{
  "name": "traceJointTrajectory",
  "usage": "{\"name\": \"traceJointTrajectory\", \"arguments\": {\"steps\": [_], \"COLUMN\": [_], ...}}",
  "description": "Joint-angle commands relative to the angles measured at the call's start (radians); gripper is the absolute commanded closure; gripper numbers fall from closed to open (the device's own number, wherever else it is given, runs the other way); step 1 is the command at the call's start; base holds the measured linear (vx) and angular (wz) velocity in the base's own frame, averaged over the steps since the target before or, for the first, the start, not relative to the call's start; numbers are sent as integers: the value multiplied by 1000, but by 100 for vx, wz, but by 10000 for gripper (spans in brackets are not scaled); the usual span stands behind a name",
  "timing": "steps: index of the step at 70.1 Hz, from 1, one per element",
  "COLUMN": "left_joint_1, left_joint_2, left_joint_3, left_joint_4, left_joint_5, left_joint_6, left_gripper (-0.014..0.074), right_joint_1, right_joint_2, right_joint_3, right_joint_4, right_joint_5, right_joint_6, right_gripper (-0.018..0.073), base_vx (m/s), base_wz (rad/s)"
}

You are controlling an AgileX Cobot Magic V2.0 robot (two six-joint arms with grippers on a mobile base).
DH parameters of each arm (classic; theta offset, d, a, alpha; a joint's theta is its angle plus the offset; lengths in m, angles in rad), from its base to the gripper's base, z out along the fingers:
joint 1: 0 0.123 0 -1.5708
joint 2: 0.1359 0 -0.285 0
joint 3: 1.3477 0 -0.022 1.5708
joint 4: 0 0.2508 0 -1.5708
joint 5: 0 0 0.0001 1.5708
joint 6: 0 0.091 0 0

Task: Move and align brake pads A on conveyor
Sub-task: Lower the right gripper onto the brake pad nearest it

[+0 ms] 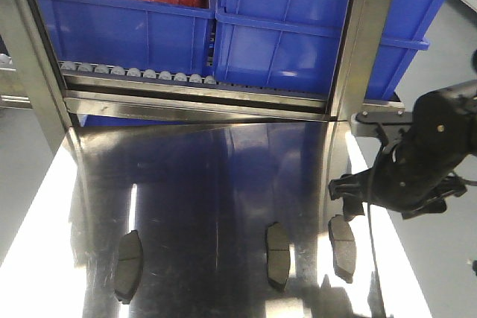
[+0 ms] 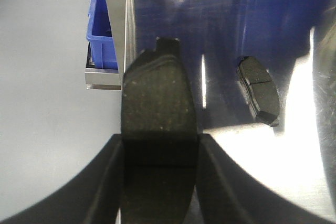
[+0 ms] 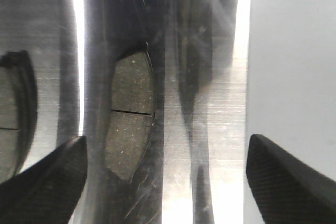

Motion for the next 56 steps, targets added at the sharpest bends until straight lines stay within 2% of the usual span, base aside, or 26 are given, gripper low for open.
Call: {"name": "traceJointTrajectory", "arguments": {"steps": [1,8,23,40,56], "left_joint_1": [0,0,0,0,0], "left_joint_2": [10,10,10,10,10], "left_joint_3": [-28,-28,-28,-28,-28], "left_joint_4": [12,12,12,12,12], "left_joint_5": [-87,-87,-87,-87,-87], "left_joint_6": [0,0,0,0,0], "left_gripper": [602,602,602,602,602], "right_joint_1": [0,0,2,43,43], "right_joint_2": [19,60,114,133,167], "right_joint_3": [-31,-31,-31,-31,-31], "right_joint_4": [37,81,108,67,61], "right_joint_5": [-21,-28,-63,-82,-81], "right_joint_6": [-9,-9,-8,20,20], "right_gripper": [-22,-22,-22,-22,-22], "base_vx": [0,0,0,0,0], "base_wz": [0,0,0,0,0]}}
